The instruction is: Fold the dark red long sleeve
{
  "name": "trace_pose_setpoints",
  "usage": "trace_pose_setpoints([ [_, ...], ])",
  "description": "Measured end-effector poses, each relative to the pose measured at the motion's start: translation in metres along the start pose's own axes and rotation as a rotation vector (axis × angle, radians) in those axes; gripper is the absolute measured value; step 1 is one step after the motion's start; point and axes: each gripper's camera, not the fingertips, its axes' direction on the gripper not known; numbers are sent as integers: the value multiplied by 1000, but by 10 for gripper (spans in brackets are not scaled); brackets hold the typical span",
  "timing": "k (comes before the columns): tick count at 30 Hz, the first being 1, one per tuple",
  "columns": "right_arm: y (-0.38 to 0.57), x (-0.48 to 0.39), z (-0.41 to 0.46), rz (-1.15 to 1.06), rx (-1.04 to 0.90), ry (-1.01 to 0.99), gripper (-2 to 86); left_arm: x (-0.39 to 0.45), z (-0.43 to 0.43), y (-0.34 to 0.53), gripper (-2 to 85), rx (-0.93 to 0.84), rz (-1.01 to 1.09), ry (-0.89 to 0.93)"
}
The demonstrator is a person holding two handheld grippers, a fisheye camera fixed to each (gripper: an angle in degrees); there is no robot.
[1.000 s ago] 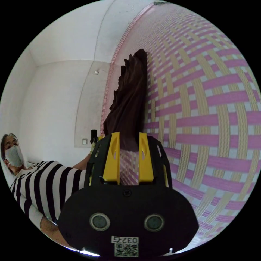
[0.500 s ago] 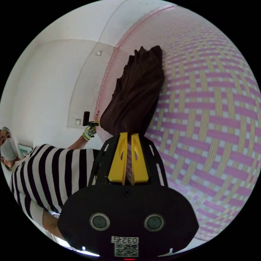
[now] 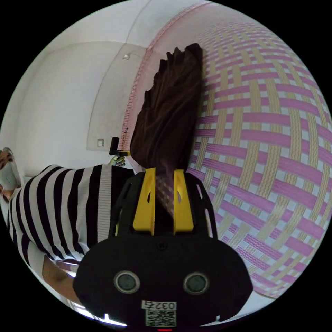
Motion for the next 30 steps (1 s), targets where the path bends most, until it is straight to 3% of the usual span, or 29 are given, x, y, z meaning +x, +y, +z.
trace_pose_setpoints([
  [8,0,-18,3,-96,-35,71,91,23,21,36,84,-6,110,-80],
  [19,-25,-47,3,-181,-145,248,42,47,23,54,-5,-4,141,-295],
  [25,-37,-71,-40,-147,-163,211,1,61,-29,83,-11,53,133,-246],
  [30,-36,-103,-83,-164,-192,46,-3,75,-73,108,-12,32,174,-13],
])
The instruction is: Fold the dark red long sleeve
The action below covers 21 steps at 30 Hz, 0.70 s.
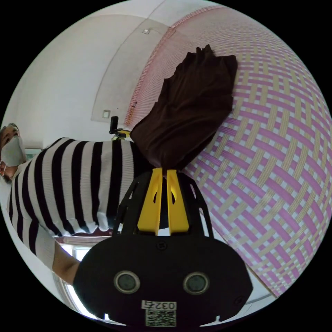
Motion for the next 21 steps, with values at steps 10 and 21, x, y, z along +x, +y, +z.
trace_pose_setpoints([
  [10,-101,-32,-117,-9,75,-193,-3,57,-135,-117,-14,32,119,68],
  [21,-293,86,-161,298,135,-410,-8,-92,-202,-356,-16,11,-304,222],
])
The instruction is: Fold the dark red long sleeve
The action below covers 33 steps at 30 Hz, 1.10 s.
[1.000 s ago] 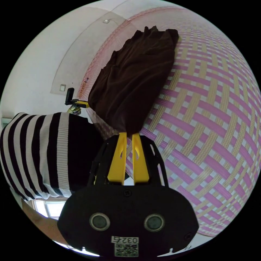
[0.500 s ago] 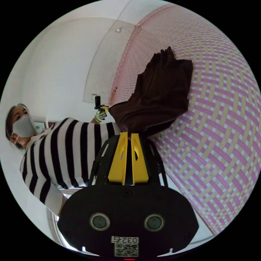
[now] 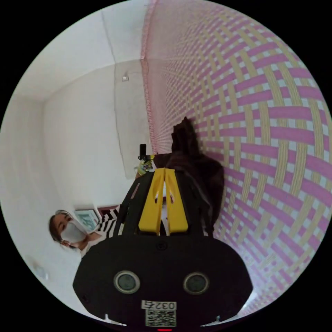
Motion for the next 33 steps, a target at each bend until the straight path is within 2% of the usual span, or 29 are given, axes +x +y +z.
trace_pose_setpoints([
  [3,-23,23,-11,52,65,-96,-8,-32,-7,-32,-15,-14,-73,31],
  [8,-24,22,-12,-8,56,73,9,-60,-13,-35,11,-1,-36,213],
  [10,-18,14,-3,-82,51,147,60,-58,-17,-26,39,55,28,264],
  [14,-3,4,16,-181,79,246,130,-45,-38,17,100,266,102,149],
  [19,9,-12,50,-255,99,430,141,-28,2,32,129,202,155,1],
  [21,8,-16,66,-271,83,505,130,-17,12,33,117,245,199,-32],
  [25,15,-23,89,-306,65,620,54,-2,26,28,30,287,232,-83],
  [27,25,-27,88,-322,72,600,49,8,27,32,12,277,259,-108],
  [33,58,-37,65,-351,145,461,44,45,13,42,2,240,396,0],
])
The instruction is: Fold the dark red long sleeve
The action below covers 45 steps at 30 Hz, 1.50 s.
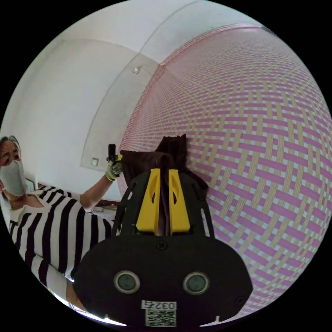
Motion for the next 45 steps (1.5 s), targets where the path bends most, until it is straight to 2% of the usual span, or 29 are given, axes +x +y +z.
trace_pose_setpoints([
  [3,1,29,-2,74,85,-98,48,-22,-1,-22,8,42,-92,-18],
  [4,-1,49,6,129,100,-108,52,-46,3,-29,13,67,-190,-39],
  [7,2,97,37,324,27,-51,76,-106,17,-26,28,53,-400,-71],
  [8,10,99,35,322,53,-43,78,-110,13,-17,30,87,-403,-50],
  [12,49,85,20,245,95,12,82,-91,1,28,54,136,-330,-33],
  [16,120,83,20,176,115,-100,82,-74,17,103,72,114,-290,-5],
  [19,161,79,31,162,97,-64,88,-61,50,138,102,25,-274,-107],
  [22,180,76,47,134,74,-27,94,-49,66,150,118,74,-215,-178],
  [24,183,74,57,104,41,9,90,-45,77,146,117,45,-198,-227],
  [26,183,74,71,72,-34,68,89,-33,89,138,113,-51,-144,-424],
  [28,186,74,73,52,-46,104,87,-32,86,139,110,-39,-141,-497],
  [34,192,99,78,52,-76,113,64,-53,113,132,70,-122,-78,-417],
  [37,191,106,82,56,-112,141,35,-55,118,129,3,-102,-80,-459],
  [38,191,106,80,50,-124,148,27,-59,114,129,-8,-93,-92,-424],
  [43,214,106,48,-11,-142,135,4,-54,102,145,-16,-186,-62,-377],
  [45,232,114,37,-1,-146,76,2,-57,104,161,-16,-232,-67,-299],
])
